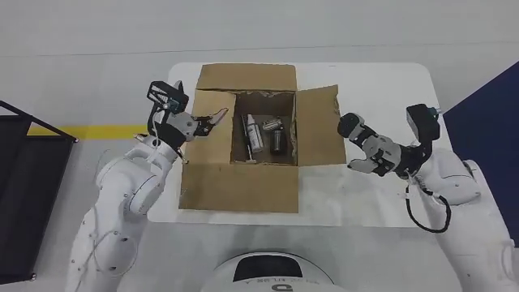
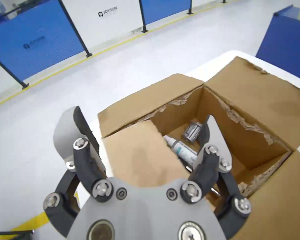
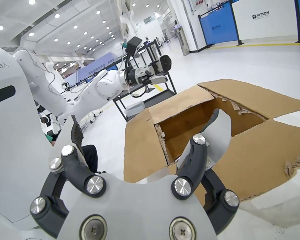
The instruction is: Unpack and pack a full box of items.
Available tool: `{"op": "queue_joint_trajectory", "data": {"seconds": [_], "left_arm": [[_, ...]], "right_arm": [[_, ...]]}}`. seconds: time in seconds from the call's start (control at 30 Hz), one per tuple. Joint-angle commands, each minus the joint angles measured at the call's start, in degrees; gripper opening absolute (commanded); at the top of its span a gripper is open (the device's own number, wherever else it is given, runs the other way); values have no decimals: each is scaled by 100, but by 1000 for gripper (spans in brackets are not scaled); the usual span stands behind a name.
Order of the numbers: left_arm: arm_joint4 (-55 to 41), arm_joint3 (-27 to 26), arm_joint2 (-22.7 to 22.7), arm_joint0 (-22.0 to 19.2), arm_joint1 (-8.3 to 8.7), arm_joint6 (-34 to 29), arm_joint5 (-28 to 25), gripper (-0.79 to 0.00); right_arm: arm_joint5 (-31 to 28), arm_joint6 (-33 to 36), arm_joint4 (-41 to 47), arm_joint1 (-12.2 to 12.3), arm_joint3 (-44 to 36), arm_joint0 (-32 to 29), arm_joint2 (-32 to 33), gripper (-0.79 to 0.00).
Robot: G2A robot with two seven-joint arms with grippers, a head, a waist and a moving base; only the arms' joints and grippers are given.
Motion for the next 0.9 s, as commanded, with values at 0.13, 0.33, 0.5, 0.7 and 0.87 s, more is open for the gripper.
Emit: {"op": "queue_joint_trajectory", "data": {"seconds": [0.13, 0.33, 0.5, 0.7, 0.87], "left_arm": [[-1208, 748, -908, 208, 71, 123, -759, 0], [-1030, 1401, -821, 32, 90, -29, -740, 0], [-1097, 1878, -752, -123, 88, 152, -743, 0], [-1108, 2158, -618, -195, 85, 308, -810, 0], [-1633, 2503, -492, -346, 75, 368, -1185, 0]], "right_arm": [[0, -55, -347, 10, 189, -10, 202, 0], [0, -65, -403, 9, 82, -23, 158, 0], [56, 56, -970, 58, -538, 167, -380, 0], [963, 847, -872, 39, -246, 1543, -1688, 0], [1260, 952, -773, 11, -91, 1848, -1930, 0]]}}
